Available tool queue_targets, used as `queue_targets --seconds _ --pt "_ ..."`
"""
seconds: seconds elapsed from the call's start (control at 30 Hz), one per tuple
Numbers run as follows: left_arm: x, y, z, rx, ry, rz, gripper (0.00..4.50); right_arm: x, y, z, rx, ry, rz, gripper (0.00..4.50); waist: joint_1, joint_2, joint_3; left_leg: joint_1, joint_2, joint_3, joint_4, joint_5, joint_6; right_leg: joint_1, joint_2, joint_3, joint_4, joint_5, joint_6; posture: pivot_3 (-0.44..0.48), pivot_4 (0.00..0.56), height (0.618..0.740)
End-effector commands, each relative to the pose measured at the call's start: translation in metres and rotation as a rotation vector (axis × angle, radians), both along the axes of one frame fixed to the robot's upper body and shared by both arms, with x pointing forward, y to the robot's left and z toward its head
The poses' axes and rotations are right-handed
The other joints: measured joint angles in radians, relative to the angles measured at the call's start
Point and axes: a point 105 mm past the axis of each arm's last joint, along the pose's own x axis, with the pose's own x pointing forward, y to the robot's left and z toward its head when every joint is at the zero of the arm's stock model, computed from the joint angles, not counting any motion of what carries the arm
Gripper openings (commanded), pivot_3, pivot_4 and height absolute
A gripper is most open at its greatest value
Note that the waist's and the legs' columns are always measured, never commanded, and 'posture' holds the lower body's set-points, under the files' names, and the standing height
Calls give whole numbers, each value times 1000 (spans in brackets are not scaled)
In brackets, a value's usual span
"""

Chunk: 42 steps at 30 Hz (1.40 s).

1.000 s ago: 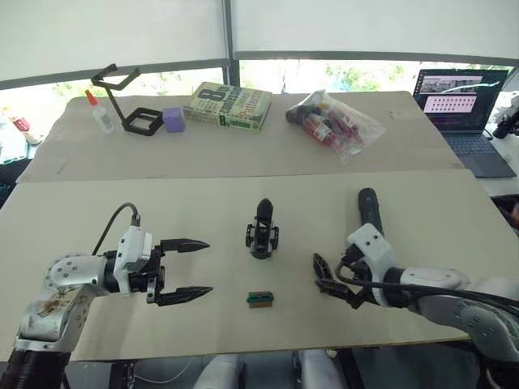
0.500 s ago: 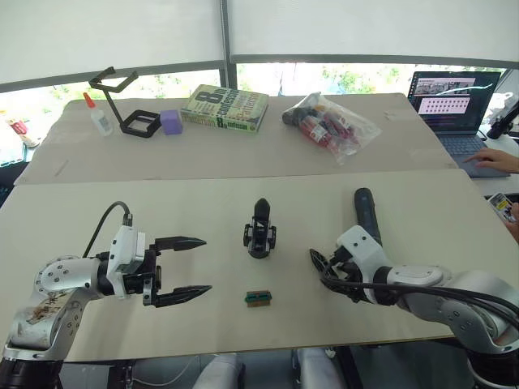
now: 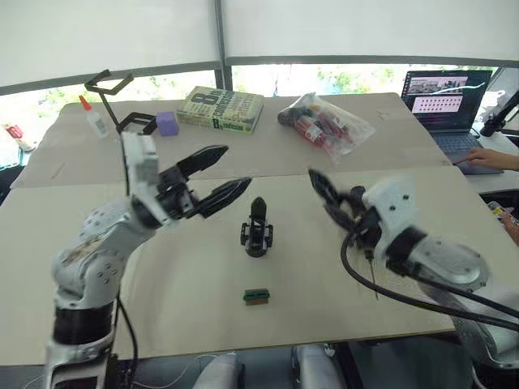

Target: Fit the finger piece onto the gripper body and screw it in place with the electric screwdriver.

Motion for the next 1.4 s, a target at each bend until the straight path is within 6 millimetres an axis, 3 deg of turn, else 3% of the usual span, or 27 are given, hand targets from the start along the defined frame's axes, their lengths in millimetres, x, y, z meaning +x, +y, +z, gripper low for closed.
queue_targets --seconds 0.03,0.23,0.77,0.9,1.1,1.13,1.3,1.4 --pt "12 -7 9 -79 75 29 4500 0 13 13 1 -132 20 1099 -2 0 0 -1 0 0 0 0 0 -1 0 0 0 0 0 0 150 740" --pt "26 -16 15 -208 196 21 4500 5 21 21 17 -211 8 1099 -1 0 0 -2 -1 0 0 0 0 -3 0 1 -1 0 0 0 150 740" --pt "14 -37 13 -248 218 -48 4500 2 31 17 -12 -240 21 1099 -2 0 0 -2 -1 0 0 0 0 -3 0 1 0 0 0 0 150 740" --pt "11 -39 15 -260 202 -59 3174 3 32 15 -13 -232 22 1099 -2 0 0 -2 -1 0 0 0 0 -3 0 1 0 0 0 0 150 740" --pt "8 -35 18 -285 159 -38 197 4 29 11 -16 -209 16 1099 -3 0 0 -2 -1 0 0 0 0 -3 0 1 0 0 0 0 150 740" --pt "7 -35 20 -287 145 -40 17 4 29 10 -18 -201 17 1099 -3 0 0 -2 -1 0 0 0 0 -3 0 1 0 0 0 0 150 740" --pt "7 -34 25 -314 119 -51 0 -1 31 4 9 -115 97 1099 -2 0 0 -2 -1 0 0 0 0 -3 0 1 0 0 0 0 150 740" --pt "9 -30 30 -299 103 -75 0 -5 24 7 -19 -94 143 2494 -2 0 0 -2 -1 0 0 0 0 -3 0 1 0 0 0 0 150 740"
